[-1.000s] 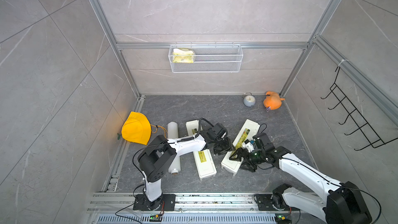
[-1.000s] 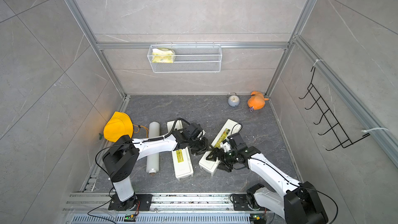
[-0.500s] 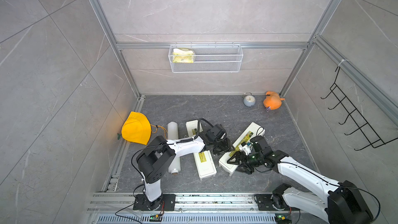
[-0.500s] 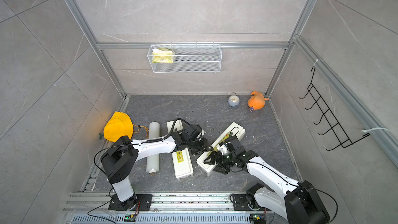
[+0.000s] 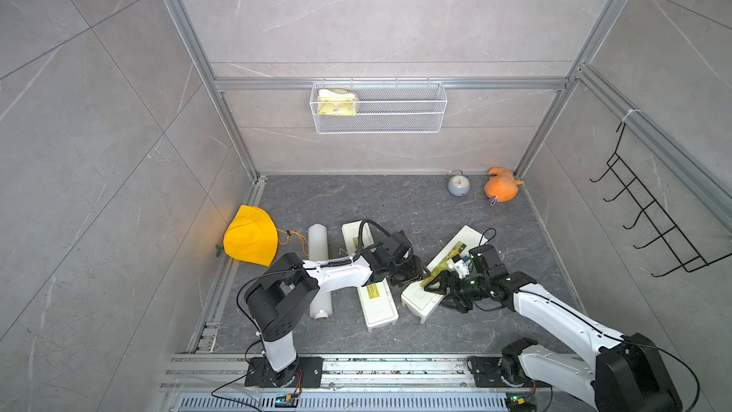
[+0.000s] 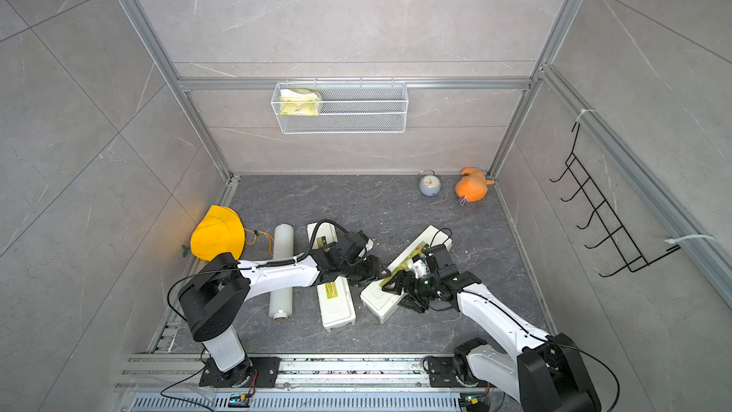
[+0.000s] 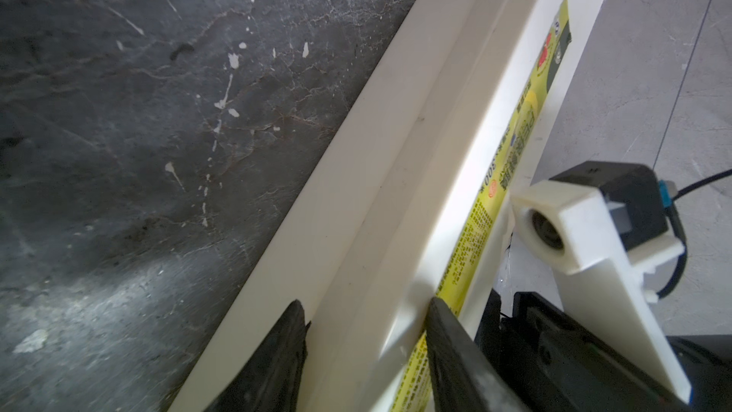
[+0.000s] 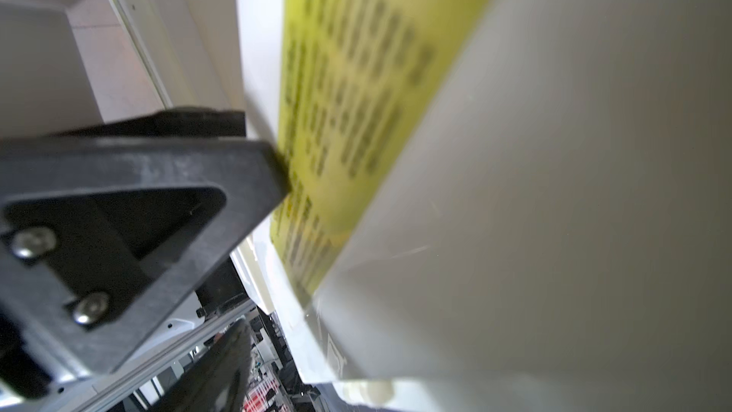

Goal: Put plastic wrap rolls into dispensers
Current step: Close the lid on the plastic wrap cutting box.

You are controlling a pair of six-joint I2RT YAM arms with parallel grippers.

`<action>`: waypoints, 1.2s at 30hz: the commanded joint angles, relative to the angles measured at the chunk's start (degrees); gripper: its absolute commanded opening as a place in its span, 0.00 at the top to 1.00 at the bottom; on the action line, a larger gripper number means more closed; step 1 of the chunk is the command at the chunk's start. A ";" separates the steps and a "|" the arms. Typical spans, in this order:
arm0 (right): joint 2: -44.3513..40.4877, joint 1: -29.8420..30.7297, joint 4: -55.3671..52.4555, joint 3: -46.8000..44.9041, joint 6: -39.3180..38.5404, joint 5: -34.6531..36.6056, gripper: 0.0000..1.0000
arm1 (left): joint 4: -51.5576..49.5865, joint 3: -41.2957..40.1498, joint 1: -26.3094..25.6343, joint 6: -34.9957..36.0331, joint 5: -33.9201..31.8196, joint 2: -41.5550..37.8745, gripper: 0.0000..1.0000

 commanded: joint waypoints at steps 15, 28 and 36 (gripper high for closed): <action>14.36 -11.64 -0.40 12.70 -12.84 3.86 0.21 | -18.38 -0.37 -3.89 -0.01 6.88 5.12 0.50; 22.60 -21.18 1.44 18.74 -19.74 0.14 0.23 | -20.21 5.98 -3.11 4.12 9.40 9.63 0.50; 26.66 -22.03 2.25 23.26 -21.25 -2.03 0.23 | -22.50 13.07 0.17 8.56 10.00 13.86 0.50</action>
